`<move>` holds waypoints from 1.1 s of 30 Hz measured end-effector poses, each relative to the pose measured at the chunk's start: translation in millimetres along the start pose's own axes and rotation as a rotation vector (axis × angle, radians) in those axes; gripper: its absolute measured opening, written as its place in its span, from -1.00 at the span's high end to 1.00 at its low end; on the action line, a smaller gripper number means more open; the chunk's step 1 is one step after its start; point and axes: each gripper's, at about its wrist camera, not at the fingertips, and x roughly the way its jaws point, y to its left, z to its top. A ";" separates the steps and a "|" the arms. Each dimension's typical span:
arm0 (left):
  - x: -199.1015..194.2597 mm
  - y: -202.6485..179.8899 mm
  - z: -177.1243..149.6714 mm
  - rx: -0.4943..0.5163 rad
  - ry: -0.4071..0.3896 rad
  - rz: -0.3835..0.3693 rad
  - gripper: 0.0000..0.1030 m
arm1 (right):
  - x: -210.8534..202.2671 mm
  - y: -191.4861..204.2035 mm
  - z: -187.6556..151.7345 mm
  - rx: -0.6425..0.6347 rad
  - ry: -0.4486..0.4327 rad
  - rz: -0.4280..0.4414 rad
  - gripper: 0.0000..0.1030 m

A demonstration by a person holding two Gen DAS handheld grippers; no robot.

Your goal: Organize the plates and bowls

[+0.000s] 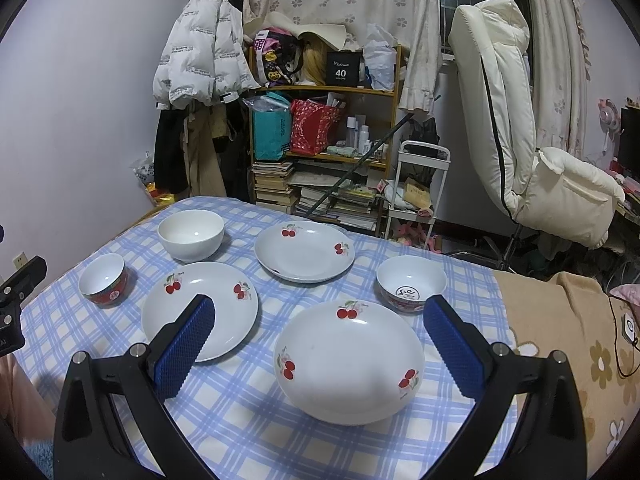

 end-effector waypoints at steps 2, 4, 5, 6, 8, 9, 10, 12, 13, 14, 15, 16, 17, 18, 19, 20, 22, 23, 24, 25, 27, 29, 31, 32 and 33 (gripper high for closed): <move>0.1 0.0 -0.3 0.000 0.000 0.001 -0.99 | 0.1 0.1 -0.1 0.000 0.000 0.000 -1.00; 0.6 0.3 -0.2 0.001 0.001 -0.002 -0.99 | 0.6 0.0 0.0 -0.001 0.002 0.000 -1.00; 0.4 -0.1 -0.3 0.000 0.001 -0.001 -0.99 | 0.5 0.1 -0.1 -0.001 0.002 0.001 -1.00; 0.3 -0.4 -0.5 0.000 0.001 0.002 -0.99 | 0.3 0.0 0.0 -0.001 0.002 0.000 -1.00; 0.7 0.1 -0.9 0.000 0.003 -0.001 -0.99 | 1.0 0.0 0.0 0.000 0.002 0.001 -1.00; 0.6 0.7 -1.2 0.000 0.003 0.000 -0.99 | 1.0 0.1 -0.1 0.000 0.002 0.000 -1.00; 1.2 0.5 -1.2 0.000 0.002 0.000 -0.99 | 1.1 0.1 -0.1 0.000 0.002 0.000 -1.00; 1.5 0.7 -1.1 0.001 0.003 -0.001 -0.99 | 1.3 0.3 -0.1 0.000 0.003 0.001 -1.00; 1.5 1.0 -1.2 0.001 0.003 0.000 -0.99 | 1.3 0.3 -0.2 0.000 0.003 0.000 -1.00; 1.3 0.8 -0.9 0.001 0.002 0.000 -0.99 | 1.4 0.4 -0.2 0.000 0.004 0.000 -1.00; 1.4 1.0 -1.0 0.002 0.003 -0.001 -0.99 | 1.4 0.4 -0.2 0.000 0.004 0.000 -1.00; 1.6 1.4 -1.1 0.003 0.002 -0.002 -0.99 | 1.5 0.5 -0.3 0.000 0.004 0.000 -1.00; 1.4 0.9 -0.9 0.002 0.002 0.000 -0.99 | 1.5 0.6 -0.4 0.000 0.004 0.000 -1.00; 1.5 1.0 -0.7 0.002 0.002 -0.001 -0.99 | 1.6 0.5 -0.4 0.000 0.004 0.000 -1.00; 1.9 1.7 -1.0 0.002 0.003 -0.001 -0.99 | 1.6 0.5 -0.4 0.000 0.004 0.000 -1.00; 1.4 0.7 -0.7 0.001 0.003 0.000 -0.99 | 1.6 0.5 -0.5 0.000 0.004 0.000 -1.00; 1.5 0.9 -0.7 0.000 0.003 -0.001 -0.99 | 1.7 0.5 -0.5 0.000 0.004 0.000 -1.00; 1.4 0.9 -0.6 0.000 0.003 -0.001 -0.99 | 1.9 0.5 -0.5 0.000 0.005 0.000 -1.00; 1.3 1.4 -0.6 -0.002 0.000 0.005 -0.99 | 1.9 0.5 -0.6 0.000 0.006 0.001 -1.00; 1.2 1.7 -0.5 -0.004 -0.002 0.011 -0.99 | 1.9 0.5 -0.6 0.000 0.005 0.001 -1.00; 4.3 5.2 -1.9 -0.012 0.000 0.012 -0.99 | 2.1 0.5 -0.7 0.000 0.006 0.001 -1.00; 6.0 7.2 -2.5 -0.017 0.003 0.011 -0.99 | 2.1 0.5 -0.7 0.000 0.006 0.000 -1.00; 6.0 5.9 -2.4 -0.015 0.002 0.016 -0.99 | 2.2 0.6 -0.6 0.000 0.006 0.001 -1.00; 6.2 6.2 -2.6 -0.015 0.002 0.014 -0.99 | 2.3 0.6 -0.6 0.000 0.006 0.001 -1.00; 6.3 6.3 -2.7 -0.015 0.001 0.015 -0.99 | 2.1 0.8 -0.7 0.000 0.005 0.000 -1.00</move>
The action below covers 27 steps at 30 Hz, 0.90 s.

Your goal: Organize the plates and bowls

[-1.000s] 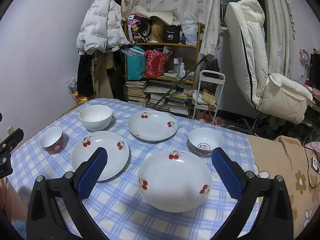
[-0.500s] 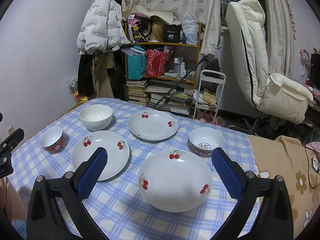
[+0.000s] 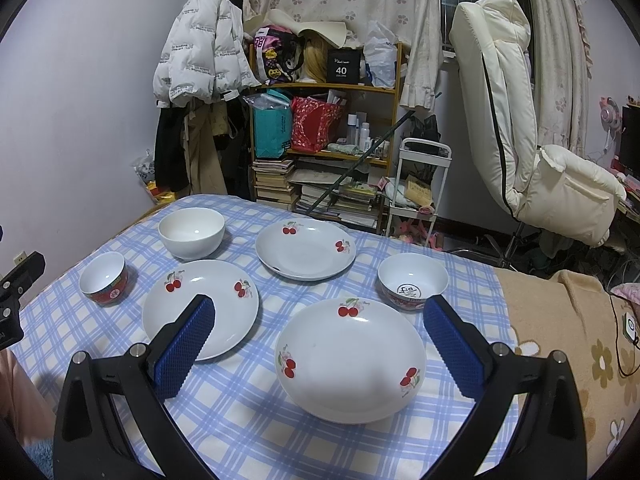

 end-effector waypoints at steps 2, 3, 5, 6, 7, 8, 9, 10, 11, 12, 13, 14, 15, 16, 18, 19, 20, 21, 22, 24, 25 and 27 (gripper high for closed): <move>0.0 0.2 0.3 0.000 -0.001 0.002 -0.99 | 0.3 -0.1 0.2 0.000 0.002 0.001 -1.00; 0.6 0.9 -0.1 0.001 -0.002 0.003 -0.99 | 0.2 0.0 0.2 0.000 0.002 0.001 -1.00; 1.4 1.6 -0.4 0.001 0.000 0.003 -0.99 | 0.3 0.0 0.2 0.001 0.002 0.002 -1.00; 0.7 1.2 -0.3 0.001 0.000 0.002 -0.99 | 0.2 0.0 0.2 0.000 0.002 0.001 -1.00; 1.2 1.8 -0.6 0.000 0.000 0.004 -0.99 | 0.2 -0.1 0.2 0.000 0.002 0.001 -1.00; 0.1 0.8 -0.4 0.001 -0.001 0.004 -0.99 | 0.2 -0.1 0.2 0.001 0.002 0.001 -1.00; 0.3 1.1 -0.6 0.001 0.000 0.002 -0.99 | 0.0 -0.2 0.1 0.001 0.002 0.001 -1.00; 0.3 1.4 -0.7 0.001 0.001 0.003 -0.99 | 0.1 -0.2 0.3 0.001 0.003 0.000 -1.00; 0.3 1.3 -0.7 0.001 0.000 0.004 -0.99 | 0.0 -0.2 0.3 0.001 0.003 0.001 -1.00; 0.8 2.2 -1.0 0.002 0.000 0.002 -0.99 | -0.1 -0.2 0.2 0.001 0.003 0.001 -1.00; 0.4 1.3 -0.5 0.002 0.001 0.002 -0.99 | -0.2 -0.2 0.2 0.001 0.003 0.001 -1.00; 0.4 1.3 -0.6 0.002 0.000 0.005 -0.99 | -0.2 -0.3 0.3 0.000 0.003 0.001 -1.00; 1.0 2.1 -1.1 0.004 0.001 0.003 -0.99 | -0.3 -0.2 0.2 0.000 0.004 0.001 -1.00; 1.1 1.7 -0.8 0.003 0.002 0.001 -0.99 | -0.3 -0.3 0.3 0.000 0.004 0.001 -1.00; 1.6 1.9 -1.1 0.005 0.002 0.002 -0.99 | -0.3 -0.4 0.3 0.000 0.004 0.002 -1.00; 1.5 1.9 -1.1 0.005 0.002 0.001 -0.99 | -0.2 -0.4 0.3 0.001 0.003 0.001 -1.00; 1.6 1.9 -1.1 0.004 0.002 0.001 -0.99 | -0.1 -0.4 0.3 0.001 0.004 0.001 -1.00; 1.9 2.3 -1.3 0.004 0.002 0.002 -0.99 | -0.1 -0.4 0.3 0.001 0.004 0.001 -1.00; 2.3 2.9 -1.7 0.005 0.003 0.001 -0.99 | 0.0 -0.3 0.3 0.001 0.004 0.001 -1.00; 2.0 2.2 -2.1 0.005 0.003 0.001 -0.99 | 0.0 -0.3 0.3 0.000 0.005 0.001 -1.00; 1.7 2.0 -2.1 0.005 0.002 0.002 -0.99 | 0.0 -0.3 0.3 0.000 0.005 0.001 -1.00; 1.5 1.1 -1.5 0.005 0.003 0.001 -0.99 | -0.2 -0.2 1.2 0.000 0.006 0.002 -1.00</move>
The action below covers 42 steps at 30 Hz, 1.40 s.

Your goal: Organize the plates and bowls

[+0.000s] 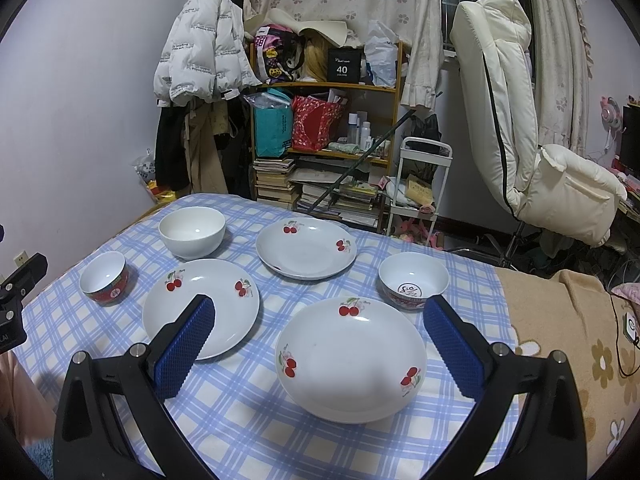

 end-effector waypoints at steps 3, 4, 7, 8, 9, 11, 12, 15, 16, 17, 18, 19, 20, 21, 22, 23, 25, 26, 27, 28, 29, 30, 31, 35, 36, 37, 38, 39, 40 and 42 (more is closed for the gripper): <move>-0.5 -0.9 0.4 0.001 0.001 0.001 -0.99 | 2.0 -0.3 -3.7 -0.001 0.000 0.000 -1.00; -0.5 -0.9 0.2 0.001 0.000 0.001 -0.99 | 1.9 -0.3 -3.4 0.000 0.001 0.000 -1.00; -0.3 -2.1 -0.4 0.003 0.001 0.002 -0.99 | 1.7 -0.1 -2.4 0.000 0.002 0.001 -1.00; -0.1 -2.1 -0.4 0.004 0.003 0.000 -0.99 | 1.1 -0.1 -2.2 0.003 -0.002 0.001 -1.00; 0.5 -2.7 -0.9 0.007 0.007 -0.003 -0.99 | 0.8 -0.1 -2.1 0.004 -0.003 0.002 -1.00; 2.8 -6.5 -1.1 0.013 0.021 -0.002 -0.99 | 0.3 -1.6 -0.1 0.004 -0.006 0.013 -1.00; 5.8 -7.9 -1.0 0.016 0.032 0.002 -0.99 | 1.7 -0.2 -3.0 0.006 -0.010 0.027 -1.00; 15.3 -9.5 2.4 0.007 0.056 -0.014 -0.99 | 0.1 0.6 -2.3 -0.002 -0.004 0.022 -1.00; 18.5 -9.7 4.3 0.003 0.061 -0.020 -0.99 | 1.5 2.9 -1.1 -0.009 -0.004 0.018 -1.00; 22.3 -9.9 6.2 0.001 0.068 -0.022 -0.99 | 9.0 13.0 -4.6 -0.015 -0.008 0.015 -1.00; 26.6 -9.8 8.7 -0.004 0.075 -0.016 -0.99 | 8.8 12.5 -0.2 -0.019 -0.013 0.017 -1.00; 31.2 -9.0 11.2 -0.007 0.084 -0.011 -0.99 | 10.5 14.1 3.0 -0.022 -0.016 0.022 -1.00; 34.7 -8.0 13.1 -0.012 0.092 -0.011 -0.99 | 12.3 15.2 5.8 -0.021 -0.015 0.026 -1.00; 37.2 -7.3 15.3 -0.019 0.100 -0.014 -0.99 | 12.6 14.3 11.7 -0.017 -0.015 0.032 -1.00; 41.6 -4.3 18.9 -0.031 0.115 -0.017 -0.99 | 13.2 14.8 17.1 -0.015 -0.017 0.037 -1.00; 44.8 -2.4 21.3 -0.041 0.127 -0.024 -0.99 | 14.9 15.7 20.6 -0.018 -0.020 0.040 -1.00; 52.8 1.6 28.2 -0.053 0.152 -0.030 -0.99 | 18.7 19.8 27.3 -0.035 -0.028 0.045 -1.00; 55.9 3.4 30.8 -0.059 0.161 -0.038 -0.99 | 20.0 21.1 30.1 -0.039 -0.031 0.046 -1.00; 61.0 5.7 35.3 -0.067 0.176 -0.045 -0.99 | 21.8 22.0 32.6 -0.043 -0.034 0.051 -1.00; 65.4 7.2 39.3 -0.067 0.188 -0.051 -0.99 | 24.2 22.8 36.4 -0.047 -0.034 0.057 -1.00; 72.3 8.7 44.5 -0.063 0.205 -0.057 -0.99 | 26.2 23.1 39.8 -0.049 -0.034 0.061 -1.00; 77.2 10.4 47.9 -0.063 0.216 -0.059 -0.99 | 29.6 24.7 43.3 -0.052 -0.034 0.061 -1.00; 83.4 11.9 51.7 -0.069 0.232 -0.064 -0.99 | 32.4 26.2 46.7 -0.054 -0.032 0.059 -1.00; 104.0 13.7 64.4 -0.091 0.274 -0.079 -0.99 | 44.3 32.2 59.7 -0.055 -0.030 0.072 -1.00; 108.8 12.0 67.0 -0.087 0.280 -0.074 -0.99 | 46.5 33.9 62.7 -0.054 -0.030 0.074 -1.00; 112.3 10.2 68.5 -0.082 0.281 -0.065 -0.99 | 48.7 35.3 65.8 -0.052 -0.031 0.074 -1.00; 116.3 7.1 69.9 -0.076 0.280 -0.059 -0.99 | 51.9 35.7 69.2 -0.048 -0.031 0.076 -1.00; 119.5 4.5 70.1 -0.072 0.281 -0.060 -0.99 | 55.6 36.5 73.0 -0.042 -0.030 0.080 -1.00; 123.8 3.2 70.0 -0.069 0.289 -0.065 -0.99 | 58.9 37.3 76.4 -0.036 -0.029 0.084 -1.00; 131.1 -0.6 67.0 -0.067 0.303 -0.073 -0.99 | 68.1 37.5 83.4 -0.014 -0.025 0.090 -1.00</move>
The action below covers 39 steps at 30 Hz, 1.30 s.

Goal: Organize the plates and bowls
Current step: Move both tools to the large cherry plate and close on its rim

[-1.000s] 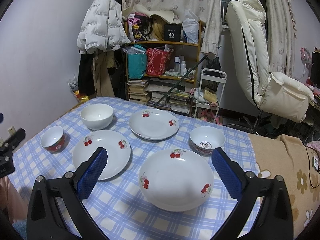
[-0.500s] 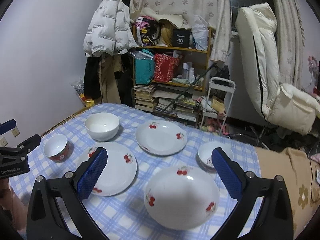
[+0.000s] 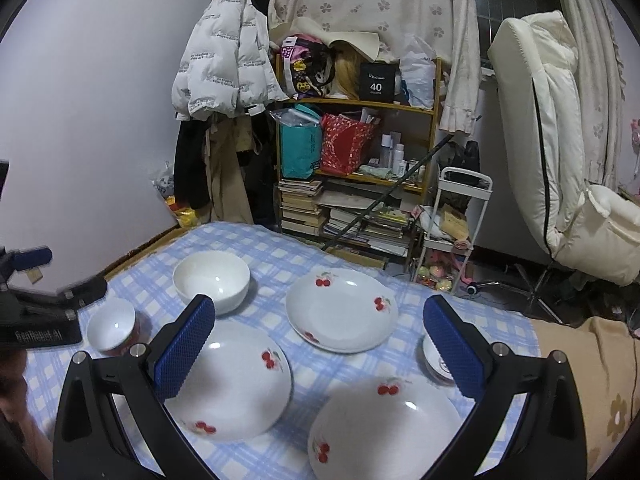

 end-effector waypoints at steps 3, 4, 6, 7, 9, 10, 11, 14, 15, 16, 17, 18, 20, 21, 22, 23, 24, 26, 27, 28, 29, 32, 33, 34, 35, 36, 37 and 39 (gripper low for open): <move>15.0 -1.5 -5.6 -0.013 0.041 -0.019 -0.99 | 11.8 -1.2 7.4 0.034 0.004 0.011 -1.00; 20.7 -2.2 -8.3 -0.016 0.059 -0.031 -0.99 | 17.5 -2.3 9.7 0.047 0.008 0.016 -1.00; 29.6 -2.8 -13.0 -0.019 0.084 -0.045 -0.99 | 25.8 -4.2 10.1 0.064 0.019 0.029 -1.00; 33.6 -3.7 -15.3 -0.021 0.093 -0.049 -0.99 | 31.2 -5.7 9.8 0.070 0.027 0.037 -1.00; 39.5 -4.7 -19.2 -0.025 0.106 -0.055 -0.99 | 38.7 -5.1 8.1 0.061 0.039 0.039 -1.00; 41.7 -5.4 -21.1 -0.027 0.110 -0.059 -0.99 | 43.6 -4.7 5.7 0.050 0.048 0.038 -1.00; 44.5 -6.7 -23.6 -0.029 0.117 -0.061 -0.99 | 47.6 -4.7 3.8 0.043 0.056 0.039 -1.00; 57.2 -11.2 -32.9 -0.030 0.150 -0.062 -0.99 | 61.4 -5.7 -3.8 0.048 0.092 0.041 -1.00; 63.0 -13.5 -37.5 -0.032 0.166 -0.068 -0.98 | 66.5 -6.4 -6.4 0.056 0.109 0.047 -1.00; 67.1 -14.9 -41.0 -0.031 0.177 -0.079 -0.98 | 71.4 -6.7 -9.9 0.064 0.125 0.053 -1.00; 70.7 -17.0 -43.9 -0.026 0.190 -0.086 -0.98 | 75.9 -7.4 -13.0 0.071 0.141 0.059 -1.00; 73.9 -18.5 -45.6 -0.022 0.200 -0.085 -0.98 | 80.2 -8.4 -16.5 0.076 0.154 0.063 -1.00; 80.8 -22.1 -49.0 -0.016 0.221 -0.081 -0.98 | 89.6 -10.8 -24.6 0.076 0.182 0.067 -1.00; 83.1 -22.7 -50.2 -0.019 0.230 -0.084 -0.98 | 93.7 -11.2 -27.8 0.073 0.193 0.068 -1.00; 86.3 -24.4 -52.0 -0.025 0.244 -0.092 -0.98 | 98.1 -11.7 -31.3 0.069 0.204 0.069 -1.00; 88.3 -25.4 -53.3 -0.028 0.253 -0.096 -0.98 | 102.7 -11.9 -34.4 0.066 0.214 0.066 -0.99; 92.0 -27.5 -55.3 -0.030 0.267 -0.100 -0.98 | 106.5 -12.0 -36.9 0.061 0.222 0.061 -0.99; 97.7 -30.5 -58.7 -0.027 0.283 -0.102 -0.98 | 115.5 -12.1 -42.1 0.056 0.243 0.059 -0.99; 101.7 -32.4 -60.2 -0.021 0.293 -0.098 -0.98 | 119.5 -11.1 -44.0 0.055 0.252 0.059 -0.99; 105.8 -33.1 -60.9 -0.018 0.304 -0.093 -0.98 | 124.8 -10.3 -46.1 0.053 0.265 0.063 -0.99; 109.9 -32.6 -61.3 -0.023 0.315 -0.087 -0.98 | 128.4 -9.7 -48.0 0.050 0.272 0.065 -0.98; 121.6 -26.9 -62.0 -0.074 0.353 -0.083 -0.98 | 138.5 -4.9 -54.8 0.030 0.297 0.076 -0.97; 126.4 -23.8 -62.7 -0.101 0.369 -0.098 -0.98 | 141.0 -2.6 -56.9 0.023 0.303 0.077 -0.97; 129.6 -21.5 -63.3 -0.121 0.379 -0.106 -0.98 | 144.8 0.0 -59.2 0.014 0.311 0.079 -0.97; 134.0 -18.2 -64.0 -0.147 0.392 -0.112 -0.98 | 147.4 2.0 -61.0 0.010 0.319 0.080 -0.96; 136.8 -16.1 -64.5 -0.159 0.398 -0.114 -0.98 | 150.4 3.9 -62.8 0.009 0.327 0.083 -0.94; 140.0 -14.2 -65.3 -0.170 0.405 -0.114 -0.98 | 154.4 5.3 -65.2 0.010 0.340 0.092 -0.85; 147.5 -10.8 -66.5 -0.189 0.424 -0.117 -0.98 | 159.9 6.9 -69.3 0.009 0.365 0.106 -0.80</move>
